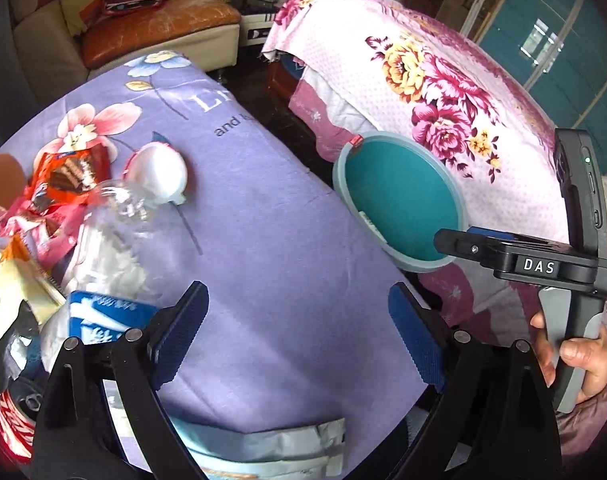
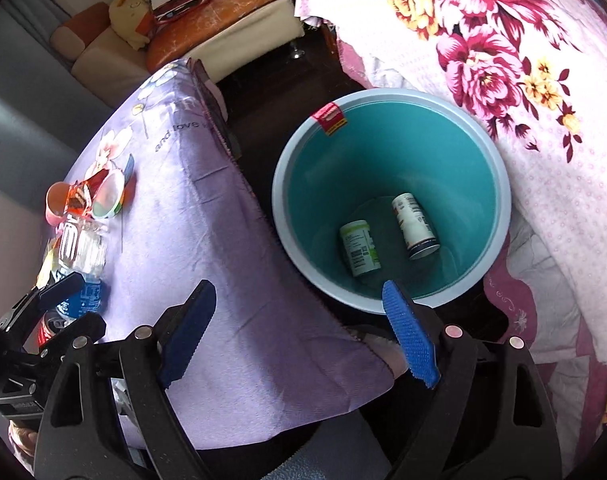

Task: Collect trash
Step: 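Grasp the red Coca-Cola can with left tool while right tool moves toward the water bottle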

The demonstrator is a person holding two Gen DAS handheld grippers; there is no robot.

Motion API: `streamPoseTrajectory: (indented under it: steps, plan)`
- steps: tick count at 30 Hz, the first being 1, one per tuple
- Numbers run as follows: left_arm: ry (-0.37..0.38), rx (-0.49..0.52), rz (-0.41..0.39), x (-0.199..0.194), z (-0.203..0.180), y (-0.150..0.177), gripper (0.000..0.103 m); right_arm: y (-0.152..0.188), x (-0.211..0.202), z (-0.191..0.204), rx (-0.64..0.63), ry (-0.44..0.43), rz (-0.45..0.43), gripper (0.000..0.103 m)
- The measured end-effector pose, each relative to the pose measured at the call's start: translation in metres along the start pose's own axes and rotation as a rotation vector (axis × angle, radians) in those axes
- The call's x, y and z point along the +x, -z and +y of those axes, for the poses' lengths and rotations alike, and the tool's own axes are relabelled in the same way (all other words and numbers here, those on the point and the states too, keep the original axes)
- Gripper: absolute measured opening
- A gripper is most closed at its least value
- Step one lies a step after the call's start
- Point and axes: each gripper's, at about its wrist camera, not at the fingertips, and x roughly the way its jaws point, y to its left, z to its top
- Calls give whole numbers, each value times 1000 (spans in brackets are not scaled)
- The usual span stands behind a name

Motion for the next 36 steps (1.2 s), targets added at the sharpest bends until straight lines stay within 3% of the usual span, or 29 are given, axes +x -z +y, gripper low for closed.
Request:
streamPoseTrajectory:
  steps: [12, 17, 20, 25, 33, 34, 36]
  plan:
    - [-75, -63, -70, -76, 89, 52, 92, 21, 5, 101, -164, -16, 56, 84]
    - [-145, -57, -111, -107, 128, 78, 92, 30, 9, 138, -228, -20, 79, 85]
    - [-196, -80, -91, -113, 159, 97, 92, 35, 12, 158, -262, -29, 96, 85]
    - [-212, -135, -44, -108, 204, 126, 92, 42, 20, 181, -295, -22, 121, 85]
    - [-173, -74, -16, -94, 206, 143, 91, 51, 32, 203, -323, -22, 154, 85]
    - [-164, -67, -13, -93, 202, 144, 83, 51, 33, 204, -326, -20, 157, 85]
    - [-128, -55, 1, -90, 195, 144, 79, 51, 34, 204, -327, -16, 159, 85]
